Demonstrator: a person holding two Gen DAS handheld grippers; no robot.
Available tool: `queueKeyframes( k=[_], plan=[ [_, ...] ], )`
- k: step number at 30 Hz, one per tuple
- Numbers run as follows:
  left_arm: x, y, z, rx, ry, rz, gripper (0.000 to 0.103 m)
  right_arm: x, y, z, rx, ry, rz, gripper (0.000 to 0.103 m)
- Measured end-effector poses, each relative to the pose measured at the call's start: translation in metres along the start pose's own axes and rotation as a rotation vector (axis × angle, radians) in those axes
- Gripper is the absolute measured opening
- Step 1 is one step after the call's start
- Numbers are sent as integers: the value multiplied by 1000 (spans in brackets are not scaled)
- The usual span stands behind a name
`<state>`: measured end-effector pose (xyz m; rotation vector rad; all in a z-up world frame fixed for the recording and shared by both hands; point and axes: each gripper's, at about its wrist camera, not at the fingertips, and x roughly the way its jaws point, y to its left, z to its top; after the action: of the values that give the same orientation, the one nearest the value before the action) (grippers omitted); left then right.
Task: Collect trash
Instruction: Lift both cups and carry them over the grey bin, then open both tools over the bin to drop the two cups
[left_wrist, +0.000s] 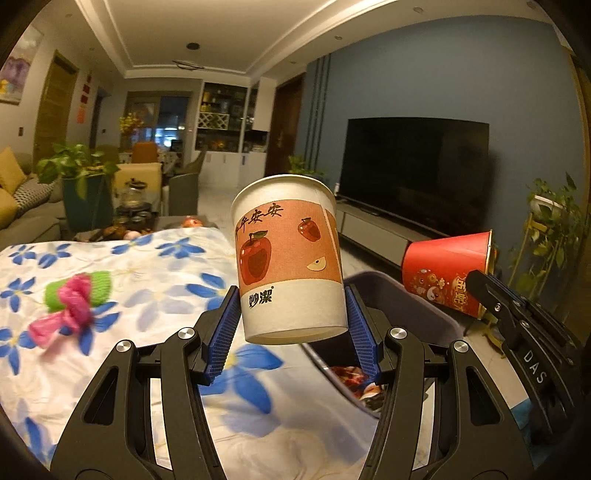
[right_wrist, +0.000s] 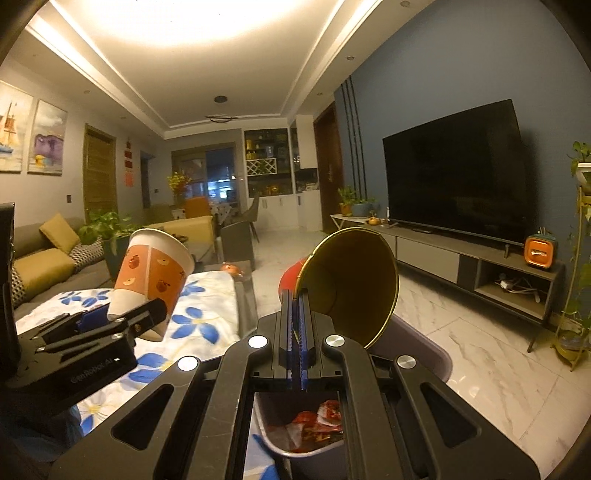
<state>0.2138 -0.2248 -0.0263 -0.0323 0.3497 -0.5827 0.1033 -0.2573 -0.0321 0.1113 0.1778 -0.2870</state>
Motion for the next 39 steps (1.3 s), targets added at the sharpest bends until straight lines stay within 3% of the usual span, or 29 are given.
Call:
queueKeyframes(
  k=[9,30,37,39],
  plan=[
    [36,-21,-9,12,30,-85,56,6,-6,-7,1,13,-31,4],
    [78,-32,-16,9,104,-200,57,35,-25,-7,60,63,-19,4],
    [81,-27,-21,9,116,-181,69,45,-31,-12,88,110,-30,4],
    [81,-25,-22,2,123,-179,74,45,-31,-13,94,112,-28,13]
  ],
)
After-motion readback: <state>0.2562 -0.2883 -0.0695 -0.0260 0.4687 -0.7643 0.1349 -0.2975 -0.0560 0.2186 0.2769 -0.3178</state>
